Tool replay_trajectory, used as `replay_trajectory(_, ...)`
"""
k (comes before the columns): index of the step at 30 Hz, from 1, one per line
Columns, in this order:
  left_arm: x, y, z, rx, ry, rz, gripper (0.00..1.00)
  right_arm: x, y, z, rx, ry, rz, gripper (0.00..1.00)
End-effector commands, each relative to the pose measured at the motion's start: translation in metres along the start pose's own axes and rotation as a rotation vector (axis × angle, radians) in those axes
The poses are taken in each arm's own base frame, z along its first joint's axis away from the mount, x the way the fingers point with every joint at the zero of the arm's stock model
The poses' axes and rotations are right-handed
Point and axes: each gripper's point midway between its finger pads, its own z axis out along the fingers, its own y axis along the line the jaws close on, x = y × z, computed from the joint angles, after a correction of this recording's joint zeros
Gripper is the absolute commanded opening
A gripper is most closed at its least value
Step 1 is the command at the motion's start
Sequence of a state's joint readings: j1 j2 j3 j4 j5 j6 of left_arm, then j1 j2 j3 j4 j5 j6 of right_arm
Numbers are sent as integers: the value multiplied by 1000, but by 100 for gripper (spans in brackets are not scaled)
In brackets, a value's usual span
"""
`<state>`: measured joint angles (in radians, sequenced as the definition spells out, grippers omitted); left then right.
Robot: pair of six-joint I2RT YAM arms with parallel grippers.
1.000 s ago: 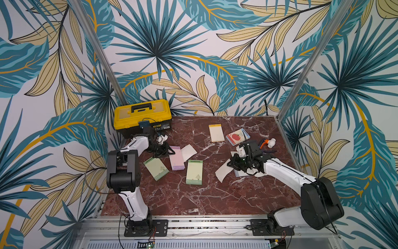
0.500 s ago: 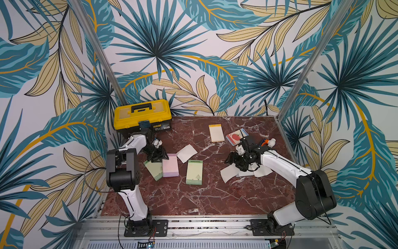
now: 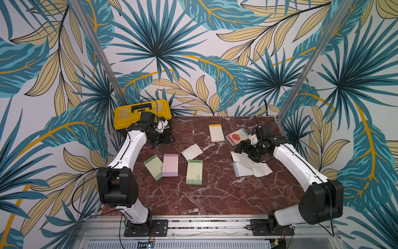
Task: Tear off pages from different memo pads
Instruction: Place the memo pad at the center of the board.
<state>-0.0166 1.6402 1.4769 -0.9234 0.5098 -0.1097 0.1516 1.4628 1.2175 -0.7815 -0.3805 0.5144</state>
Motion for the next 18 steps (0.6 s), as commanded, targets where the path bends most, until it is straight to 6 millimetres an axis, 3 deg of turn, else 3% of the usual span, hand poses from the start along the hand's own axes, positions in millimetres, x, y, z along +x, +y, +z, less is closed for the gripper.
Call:
replay_trajectory(1,-11,-22,-6,64,-45,-2,59,15,45,1,-246,111,-83,82)
replay_trajectory(6,-5,-64,-3,167,-63,82,58,47,70,-1,-370,218,-176,71)
replay_trajectory(10,4,-87,0,202,-66,136,57,62,70,4,-387,260,-182,65)
replay_trajectory(18,19,-102,2,200,-34,149,58,38,41,3,-191,116,-105,67)
